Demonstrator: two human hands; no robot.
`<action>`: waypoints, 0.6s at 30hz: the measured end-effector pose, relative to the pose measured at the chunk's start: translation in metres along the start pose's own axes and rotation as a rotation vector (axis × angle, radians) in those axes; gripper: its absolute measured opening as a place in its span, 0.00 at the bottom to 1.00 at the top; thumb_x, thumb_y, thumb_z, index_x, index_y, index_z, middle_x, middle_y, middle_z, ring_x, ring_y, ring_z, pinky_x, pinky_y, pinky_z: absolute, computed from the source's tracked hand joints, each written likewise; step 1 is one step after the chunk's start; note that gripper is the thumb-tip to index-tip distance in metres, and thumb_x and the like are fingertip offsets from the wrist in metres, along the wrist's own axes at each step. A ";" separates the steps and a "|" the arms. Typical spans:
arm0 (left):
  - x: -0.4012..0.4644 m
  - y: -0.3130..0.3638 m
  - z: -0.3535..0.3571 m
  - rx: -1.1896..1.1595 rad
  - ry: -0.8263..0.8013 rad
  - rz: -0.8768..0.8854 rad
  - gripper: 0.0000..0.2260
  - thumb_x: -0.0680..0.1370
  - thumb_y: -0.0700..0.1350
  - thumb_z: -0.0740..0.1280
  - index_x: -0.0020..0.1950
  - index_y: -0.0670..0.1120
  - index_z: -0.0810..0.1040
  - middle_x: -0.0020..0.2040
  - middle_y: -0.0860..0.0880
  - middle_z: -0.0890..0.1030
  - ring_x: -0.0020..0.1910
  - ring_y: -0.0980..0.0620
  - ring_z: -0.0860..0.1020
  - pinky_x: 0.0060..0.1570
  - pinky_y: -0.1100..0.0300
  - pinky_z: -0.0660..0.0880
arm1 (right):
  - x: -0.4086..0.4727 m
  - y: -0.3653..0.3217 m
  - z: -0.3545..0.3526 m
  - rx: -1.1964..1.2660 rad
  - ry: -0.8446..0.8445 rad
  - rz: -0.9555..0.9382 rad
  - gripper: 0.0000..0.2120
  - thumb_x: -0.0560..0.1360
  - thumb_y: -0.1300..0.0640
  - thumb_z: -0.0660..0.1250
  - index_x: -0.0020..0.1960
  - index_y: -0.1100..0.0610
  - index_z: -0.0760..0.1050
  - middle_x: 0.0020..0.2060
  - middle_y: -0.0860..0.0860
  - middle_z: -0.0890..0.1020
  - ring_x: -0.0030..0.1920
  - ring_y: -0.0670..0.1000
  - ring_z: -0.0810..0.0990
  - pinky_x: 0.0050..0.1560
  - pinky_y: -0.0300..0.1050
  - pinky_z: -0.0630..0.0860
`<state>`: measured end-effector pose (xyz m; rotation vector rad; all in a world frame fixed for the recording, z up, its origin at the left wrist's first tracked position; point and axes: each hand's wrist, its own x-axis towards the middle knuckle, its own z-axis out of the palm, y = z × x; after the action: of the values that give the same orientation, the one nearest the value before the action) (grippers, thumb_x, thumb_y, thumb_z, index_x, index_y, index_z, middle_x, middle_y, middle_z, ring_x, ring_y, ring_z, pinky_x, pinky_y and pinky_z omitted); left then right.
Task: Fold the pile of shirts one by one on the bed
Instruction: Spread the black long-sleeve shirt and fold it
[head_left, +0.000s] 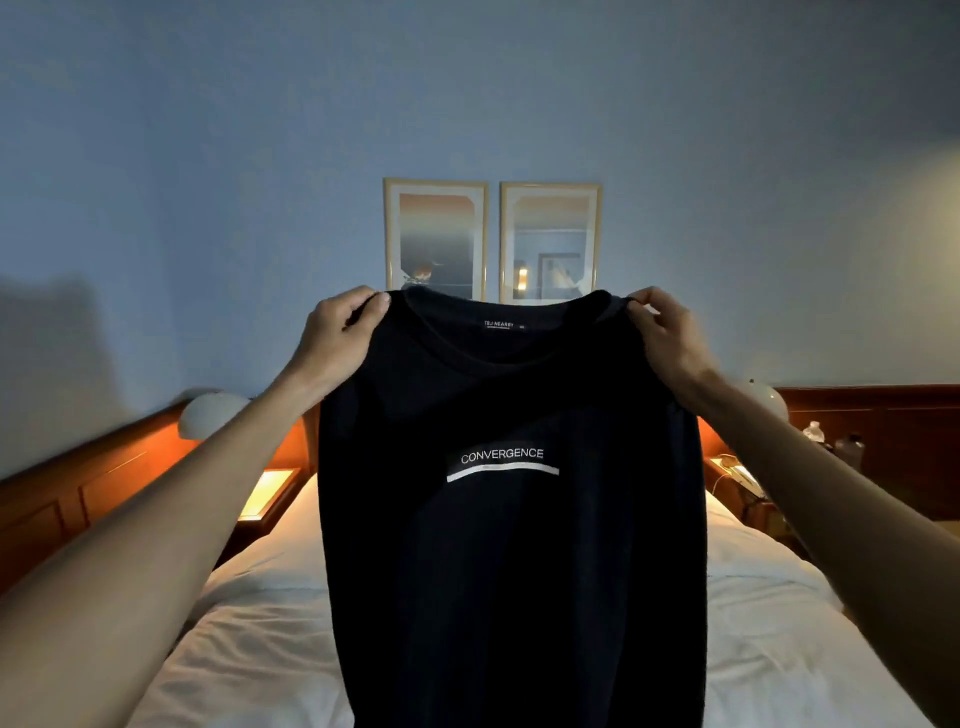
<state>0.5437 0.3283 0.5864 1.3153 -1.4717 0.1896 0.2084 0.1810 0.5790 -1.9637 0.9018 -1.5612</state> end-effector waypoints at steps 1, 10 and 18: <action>-0.005 0.000 0.002 0.036 -0.063 -0.022 0.17 0.82 0.53 0.63 0.40 0.43 0.77 0.34 0.53 0.73 0.35 0.58 0.70 0.39 0.59 0.66 | 0.000 0.001 0.000 -0.099 -0.037 -0.038 0.08 0.82 0.54 0.60 0.49 0.53 0.77 0.38 0.52 0.79 0.36 0.48 0.75 0.35 0.42 0.70; -0.022 -0.023 -0.004 -0.028 -0.227 -0.314 0.18 0.68 0.55 0.69 0.34 0.39 0.78 0.31 0.45 0.75 0.34 0.48 0.74 0.38 0.55 0.66 | -0.005 0.034 0.004 -0.458 -0.180 0.014 0.10 0.81 0.58 0.61 0.54 0.60 0.80 0.47 0.57 0.82 0.48 0.55 0.76 0.44 0.40 0.63; -0.073 -0.091 0.024 0.153 -0.200 -0.311 0.09 0.80 0.44 0.67 0.43 0.41 0.81 0.38 0.49 0.78 0.41 0.54 0.74 0.43 0.58 0.67 | -0.014 0.067 0.046 -0.551 -0.254 0.070 0.10 0.81 0.56 0.60 0.52 0.58 0.80 0.50 0.57 0.81 0.52 0.58 0.77 0.48 0.45 0.67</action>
<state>0.5850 0.3212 0.4747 1.7090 -1.4159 -0.0348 0.2375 0.1443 0.5113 -2.3959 1.3759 -1.0575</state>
